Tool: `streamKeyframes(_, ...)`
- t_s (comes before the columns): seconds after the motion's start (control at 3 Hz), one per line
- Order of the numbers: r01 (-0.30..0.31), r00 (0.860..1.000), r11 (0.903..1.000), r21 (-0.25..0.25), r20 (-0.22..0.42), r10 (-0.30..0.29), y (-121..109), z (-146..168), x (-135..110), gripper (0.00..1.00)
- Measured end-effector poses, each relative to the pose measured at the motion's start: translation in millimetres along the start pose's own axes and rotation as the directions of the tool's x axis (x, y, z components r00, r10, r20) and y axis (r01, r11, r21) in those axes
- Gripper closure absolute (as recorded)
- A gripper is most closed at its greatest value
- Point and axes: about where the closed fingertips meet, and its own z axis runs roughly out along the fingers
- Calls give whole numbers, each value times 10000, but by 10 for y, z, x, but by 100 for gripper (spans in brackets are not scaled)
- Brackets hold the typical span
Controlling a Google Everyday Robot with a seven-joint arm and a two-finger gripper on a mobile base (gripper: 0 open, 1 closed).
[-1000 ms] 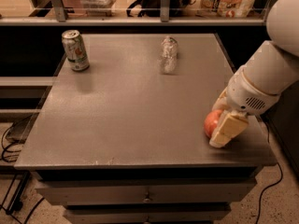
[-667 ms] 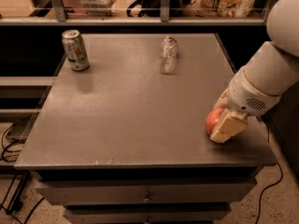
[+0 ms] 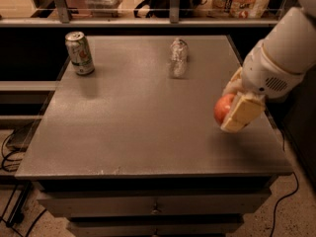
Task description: Move apple near 7up can
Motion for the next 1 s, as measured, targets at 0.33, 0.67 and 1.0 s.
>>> streamKeyframes(0.33, 731, 9954, 9948, 704, 574, -772, -238, -343, -324, 100)
streamKeyframes(0.67, 1517, 9732, 9731, 1735, 1458, -1777, -538, -779, -826, 100)
streamKeyframes(1.0, 1516, 9732, 9731, 1735, 1459, -1777, -538, -779, -827, 100)
